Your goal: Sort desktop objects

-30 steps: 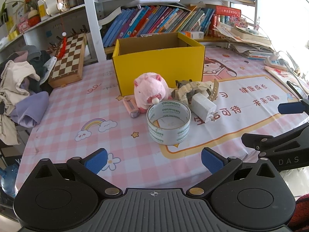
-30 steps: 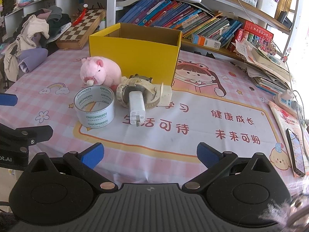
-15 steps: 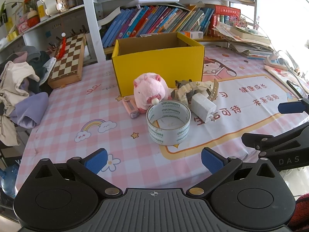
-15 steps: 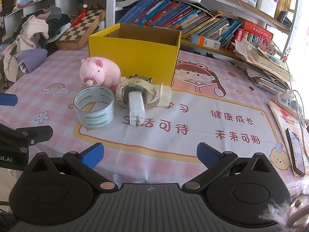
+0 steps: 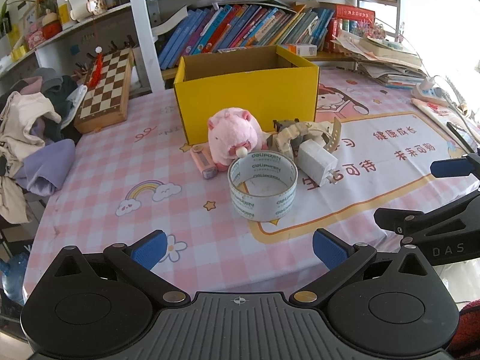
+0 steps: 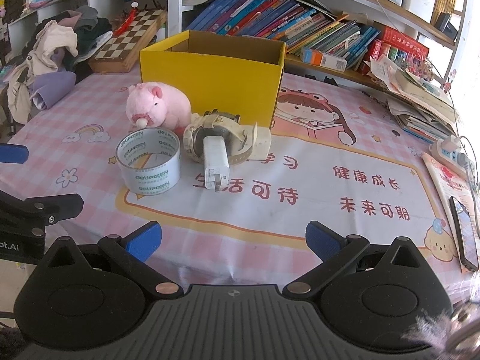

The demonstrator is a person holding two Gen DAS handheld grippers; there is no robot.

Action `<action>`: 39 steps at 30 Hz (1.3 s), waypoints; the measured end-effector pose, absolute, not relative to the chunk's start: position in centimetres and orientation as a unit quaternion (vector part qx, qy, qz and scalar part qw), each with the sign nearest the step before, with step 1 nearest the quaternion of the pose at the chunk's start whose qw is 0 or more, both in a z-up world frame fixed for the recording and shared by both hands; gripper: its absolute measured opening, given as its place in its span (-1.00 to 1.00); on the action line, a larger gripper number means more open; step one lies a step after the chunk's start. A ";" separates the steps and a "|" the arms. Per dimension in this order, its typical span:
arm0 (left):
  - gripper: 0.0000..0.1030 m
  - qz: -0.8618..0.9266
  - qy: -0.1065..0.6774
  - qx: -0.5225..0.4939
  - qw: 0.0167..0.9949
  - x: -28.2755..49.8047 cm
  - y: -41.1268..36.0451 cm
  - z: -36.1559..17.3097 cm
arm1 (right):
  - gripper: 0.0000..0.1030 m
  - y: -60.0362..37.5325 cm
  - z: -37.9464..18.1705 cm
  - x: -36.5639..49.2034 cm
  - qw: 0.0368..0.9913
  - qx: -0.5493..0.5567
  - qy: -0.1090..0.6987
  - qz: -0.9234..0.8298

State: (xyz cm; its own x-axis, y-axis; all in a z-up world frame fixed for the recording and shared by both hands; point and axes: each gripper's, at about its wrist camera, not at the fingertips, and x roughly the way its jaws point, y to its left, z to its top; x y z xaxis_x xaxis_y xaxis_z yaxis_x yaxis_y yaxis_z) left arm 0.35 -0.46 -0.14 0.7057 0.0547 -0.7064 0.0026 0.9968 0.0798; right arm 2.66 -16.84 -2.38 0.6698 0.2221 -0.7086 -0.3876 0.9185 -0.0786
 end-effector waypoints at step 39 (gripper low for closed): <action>1.00 0.007 0.384 0.049 0.922 0.4 -1.0 -0.2 | 1.00 -16.8 -2.4 2.7 0.908 -0.115 0.365 0.172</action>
State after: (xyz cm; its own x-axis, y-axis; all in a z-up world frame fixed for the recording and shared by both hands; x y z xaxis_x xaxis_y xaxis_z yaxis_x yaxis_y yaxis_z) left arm 0.43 -1.02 -0.16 0.7048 0.0509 -0.7076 0.0248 0.9950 0.0963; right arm 2.74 -16.78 -2.41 0.6748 0.2276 -0.7020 -0.3959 0.9144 -0.0842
